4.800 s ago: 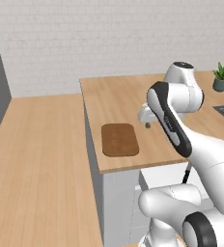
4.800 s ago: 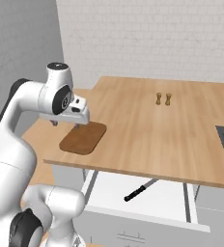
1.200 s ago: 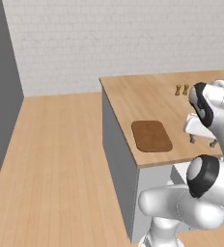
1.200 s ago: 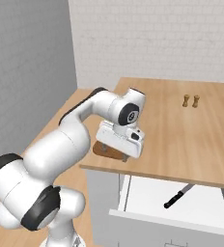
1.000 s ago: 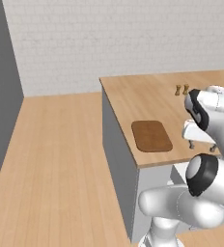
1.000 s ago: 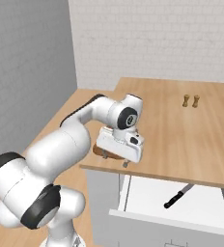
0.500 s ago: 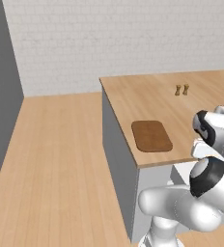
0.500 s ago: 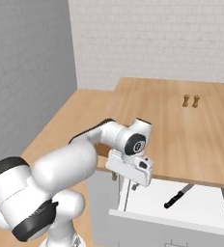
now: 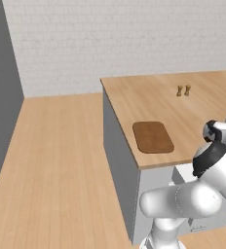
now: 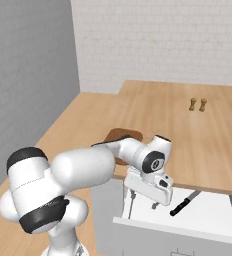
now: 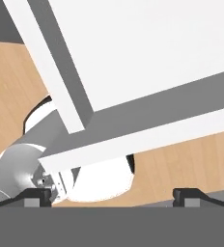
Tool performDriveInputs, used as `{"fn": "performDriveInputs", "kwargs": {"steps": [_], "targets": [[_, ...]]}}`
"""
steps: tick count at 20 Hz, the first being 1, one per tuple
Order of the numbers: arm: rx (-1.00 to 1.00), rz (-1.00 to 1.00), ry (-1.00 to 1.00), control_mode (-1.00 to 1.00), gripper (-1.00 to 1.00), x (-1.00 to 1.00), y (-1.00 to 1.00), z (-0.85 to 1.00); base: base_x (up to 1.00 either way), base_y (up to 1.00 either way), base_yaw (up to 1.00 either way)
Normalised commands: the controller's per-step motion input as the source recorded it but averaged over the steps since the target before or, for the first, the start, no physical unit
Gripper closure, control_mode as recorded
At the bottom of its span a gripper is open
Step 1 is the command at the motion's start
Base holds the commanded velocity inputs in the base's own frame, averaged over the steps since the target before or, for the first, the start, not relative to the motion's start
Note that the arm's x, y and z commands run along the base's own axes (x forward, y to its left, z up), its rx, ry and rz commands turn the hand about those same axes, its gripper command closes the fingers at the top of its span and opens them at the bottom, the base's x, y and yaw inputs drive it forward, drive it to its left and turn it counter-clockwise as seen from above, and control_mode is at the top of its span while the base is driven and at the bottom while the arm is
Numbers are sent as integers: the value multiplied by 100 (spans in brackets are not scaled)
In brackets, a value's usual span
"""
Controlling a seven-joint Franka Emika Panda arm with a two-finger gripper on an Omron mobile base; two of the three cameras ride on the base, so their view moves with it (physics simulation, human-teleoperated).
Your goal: Pick up the knife from the drawer and place it on the cutting board. Then place the meat from the plate to the cutting board.
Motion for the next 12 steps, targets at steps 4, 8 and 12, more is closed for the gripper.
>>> {"fn": "performDriveInputs", "kwargs": {"steps": [4, 8, 12], "targets": [[0, 1, 0, -100, -100, 1, -21, -10, 0, 0, 0], [0, 1, -3, -100, -100, 10, -7, -2, 0, 0, 0], [0, 0, -2, -100, -100, 8, -7, -9, 0, 0, 0]]}}
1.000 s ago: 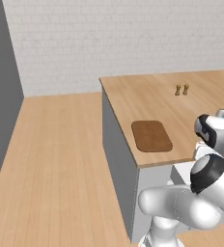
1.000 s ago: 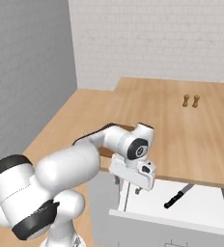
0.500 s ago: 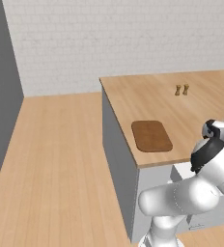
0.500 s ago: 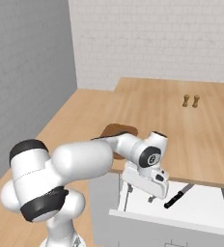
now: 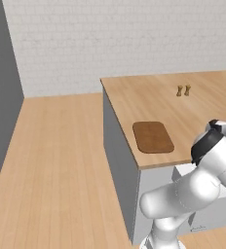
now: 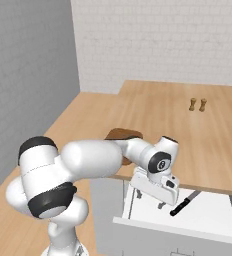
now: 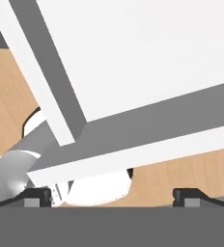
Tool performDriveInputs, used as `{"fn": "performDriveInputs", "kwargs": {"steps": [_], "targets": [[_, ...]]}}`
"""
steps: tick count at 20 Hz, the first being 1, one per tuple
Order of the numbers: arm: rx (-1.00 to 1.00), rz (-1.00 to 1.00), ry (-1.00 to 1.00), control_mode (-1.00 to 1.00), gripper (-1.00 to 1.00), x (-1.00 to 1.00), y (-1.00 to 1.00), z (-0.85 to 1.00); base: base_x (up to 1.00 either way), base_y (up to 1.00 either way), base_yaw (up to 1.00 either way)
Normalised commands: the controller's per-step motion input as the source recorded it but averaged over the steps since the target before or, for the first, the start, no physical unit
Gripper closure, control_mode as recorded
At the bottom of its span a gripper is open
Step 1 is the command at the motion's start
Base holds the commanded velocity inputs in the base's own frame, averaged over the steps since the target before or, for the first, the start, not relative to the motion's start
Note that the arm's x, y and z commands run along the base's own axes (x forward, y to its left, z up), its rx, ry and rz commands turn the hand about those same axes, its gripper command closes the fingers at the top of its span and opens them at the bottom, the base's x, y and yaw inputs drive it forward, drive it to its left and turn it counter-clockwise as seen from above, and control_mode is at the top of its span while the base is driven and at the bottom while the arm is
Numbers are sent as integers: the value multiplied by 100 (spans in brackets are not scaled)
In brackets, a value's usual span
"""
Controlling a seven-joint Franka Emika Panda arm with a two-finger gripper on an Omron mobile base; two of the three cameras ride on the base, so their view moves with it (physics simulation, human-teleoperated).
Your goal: Pick up the knife from the drawer and place it on the cutting board. Then place the meat from the plate to the cutting board.
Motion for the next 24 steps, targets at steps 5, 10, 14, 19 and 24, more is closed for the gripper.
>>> {"fn": "performDriveInputs", "kwargs": {"steps": [5, 10, 14, 19, 24], "targets": [[0, 1, 0, -100, -100, 1, -2, -15, 0, 0, 0], [0, 0, 0, -100, -100, 0, 0, -26, 0, 0, 0], [0, 2, 0, -100, -100, 0, 0, -36, 0, 0, 0], [0, 4, -7, -100, -100, 0, -3, -21, 0, 0, 0], [0, 11, -4, -100, -100, -6, -14, -19, 0, 0, 0]]}}
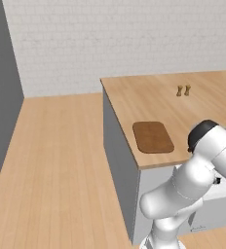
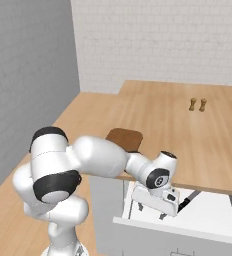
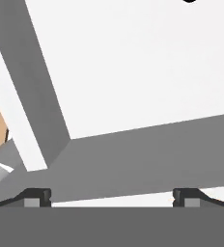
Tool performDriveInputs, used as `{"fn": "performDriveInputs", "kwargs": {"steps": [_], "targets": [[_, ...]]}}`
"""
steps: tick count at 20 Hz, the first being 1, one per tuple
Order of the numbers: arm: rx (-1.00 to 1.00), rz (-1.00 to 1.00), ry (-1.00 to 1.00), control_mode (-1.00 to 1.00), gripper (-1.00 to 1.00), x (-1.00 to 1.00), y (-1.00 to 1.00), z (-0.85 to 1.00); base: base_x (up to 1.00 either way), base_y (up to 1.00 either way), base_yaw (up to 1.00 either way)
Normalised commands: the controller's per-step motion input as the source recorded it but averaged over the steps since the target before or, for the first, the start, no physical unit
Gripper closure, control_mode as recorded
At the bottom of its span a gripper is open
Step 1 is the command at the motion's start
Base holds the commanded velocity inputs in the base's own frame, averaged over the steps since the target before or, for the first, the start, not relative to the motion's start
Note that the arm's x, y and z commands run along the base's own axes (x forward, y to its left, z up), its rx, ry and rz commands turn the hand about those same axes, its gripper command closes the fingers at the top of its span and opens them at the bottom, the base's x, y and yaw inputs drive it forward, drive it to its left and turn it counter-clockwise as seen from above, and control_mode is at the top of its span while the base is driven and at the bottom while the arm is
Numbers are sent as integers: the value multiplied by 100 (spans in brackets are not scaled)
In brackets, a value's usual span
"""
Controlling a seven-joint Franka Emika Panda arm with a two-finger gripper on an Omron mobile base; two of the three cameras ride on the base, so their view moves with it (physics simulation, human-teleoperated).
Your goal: Pick up the knife from the drawer and place it on the cutting board. Then place the meat from the plate to the cutting board.
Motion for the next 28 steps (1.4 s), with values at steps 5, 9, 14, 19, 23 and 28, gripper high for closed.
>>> {"fn": "performDriveInputs", "kwargs": {"steps": [5, 9, 14, 19, 23, 28], "targets": [[0, 16, -2, -100, -100, 0, -19, -29, 0, 0, 0], [0, 16, 0, -100, -100, 0, -12, -25, 0, 0, 0], [0, 13, 0, -100, -100, -6, -5, -15, 0, 0, 0], [0, 11, 0, -100, -100, -28, -7, -10, 0, 0, 0], [0, 9, 0, -100, -100, -31, -8, -10, 0, 0, 0], [1, 8, 0, -100, -100, -49, -9, -11, 0, 0, 0]]}}
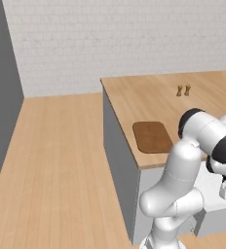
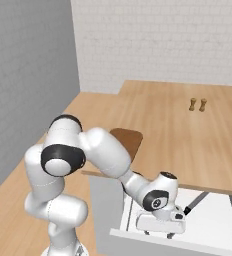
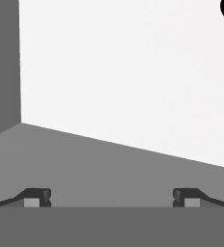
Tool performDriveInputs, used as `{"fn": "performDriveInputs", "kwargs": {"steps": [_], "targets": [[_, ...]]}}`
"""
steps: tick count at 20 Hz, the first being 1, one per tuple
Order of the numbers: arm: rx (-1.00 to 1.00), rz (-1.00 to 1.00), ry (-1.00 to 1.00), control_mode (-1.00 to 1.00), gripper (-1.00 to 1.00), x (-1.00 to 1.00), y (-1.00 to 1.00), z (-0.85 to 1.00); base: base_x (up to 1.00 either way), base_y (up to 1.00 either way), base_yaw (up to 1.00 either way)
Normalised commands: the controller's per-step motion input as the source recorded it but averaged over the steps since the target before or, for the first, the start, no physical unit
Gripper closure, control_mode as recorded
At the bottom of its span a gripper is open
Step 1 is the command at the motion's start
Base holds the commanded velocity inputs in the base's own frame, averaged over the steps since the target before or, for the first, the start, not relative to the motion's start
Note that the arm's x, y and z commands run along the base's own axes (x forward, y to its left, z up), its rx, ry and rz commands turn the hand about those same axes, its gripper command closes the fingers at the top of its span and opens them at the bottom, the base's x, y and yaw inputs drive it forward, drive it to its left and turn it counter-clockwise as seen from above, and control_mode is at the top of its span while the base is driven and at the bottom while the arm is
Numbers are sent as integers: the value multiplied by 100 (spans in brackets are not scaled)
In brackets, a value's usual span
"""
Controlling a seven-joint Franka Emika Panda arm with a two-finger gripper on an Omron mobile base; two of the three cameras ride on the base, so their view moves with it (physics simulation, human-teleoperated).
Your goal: Pick up the knife from the drawer and place it on the cutting board. Then place the meat from the plate to the cutting board.
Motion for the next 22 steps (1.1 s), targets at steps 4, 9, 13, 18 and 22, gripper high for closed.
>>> {"fn": "performDriveInputs", "kwargs": {"steps": [4, 9, 13, 18, 22], "targets": [[0, 7, -2, -100, -100, -57, -17, -17, 0, 0, 0], [0, 5, -8, -100, -100, -64, -20, -8, 0, 0, 0], [0, 5, -10, -100, -100, -67, -18, -1, 0, 0, 0], [0, 4, -19, -100, -100, -39, -14, 9, 0, 0, 0], [0, 2, -13, -100, -100, -6, -13, 50, 0, 0, 0]]}}
